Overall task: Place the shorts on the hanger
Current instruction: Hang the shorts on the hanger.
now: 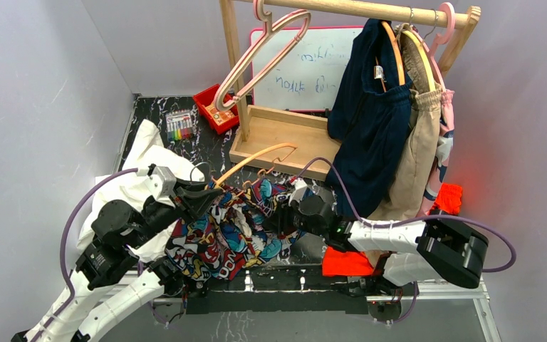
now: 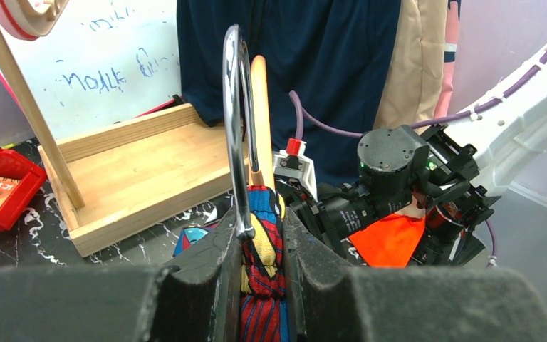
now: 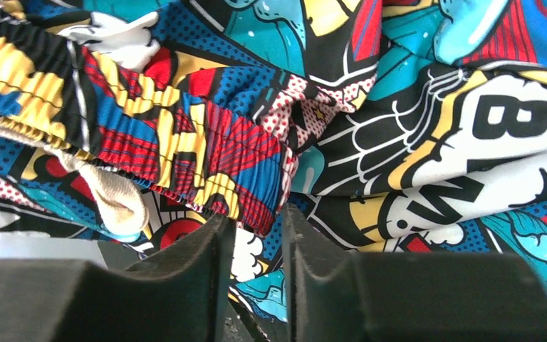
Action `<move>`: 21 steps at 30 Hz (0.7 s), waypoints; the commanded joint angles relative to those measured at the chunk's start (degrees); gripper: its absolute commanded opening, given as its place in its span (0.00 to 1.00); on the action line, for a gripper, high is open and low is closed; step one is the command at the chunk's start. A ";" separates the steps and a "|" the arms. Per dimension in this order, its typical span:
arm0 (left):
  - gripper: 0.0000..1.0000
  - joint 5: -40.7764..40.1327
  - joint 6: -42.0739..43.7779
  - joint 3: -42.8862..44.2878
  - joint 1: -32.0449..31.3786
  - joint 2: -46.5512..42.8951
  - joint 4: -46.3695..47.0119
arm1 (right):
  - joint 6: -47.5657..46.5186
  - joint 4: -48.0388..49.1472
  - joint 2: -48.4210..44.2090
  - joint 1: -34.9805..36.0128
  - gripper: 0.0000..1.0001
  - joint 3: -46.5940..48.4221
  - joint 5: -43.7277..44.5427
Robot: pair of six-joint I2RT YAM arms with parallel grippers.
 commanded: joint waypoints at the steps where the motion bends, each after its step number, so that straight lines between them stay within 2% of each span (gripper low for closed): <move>1: 0.00 0.60 -0.20 0.82 0.31 -1.50 4.13 | -0.54 3.77 0.53 0.08 0.31 2.64 3.18; 3: 0.00 0.60 -0.05 1.05 0.27 -1.85 3.69 | -0.63 2.68 -1.15 -0.67 0.21 2.08 4.82; 6: 0.00 0.32 0.03 1.92 0.28 -2.51 2.07 | -0.61 -0.29 -6.31 -3.30 0.00 0.56 6.83; 13: 0.00 1.65 0.76 3.17 0.26 -3.89 -2.87 | -2.11 -17.59 -20.33 -11.50 0.00 3.28 9.01; 21: 0.00 9.75 0.58 5.34 0.29 -2.37 -4.69 | -2.89 -41.47 -21.80 -16.04 0.00 13.23 14.19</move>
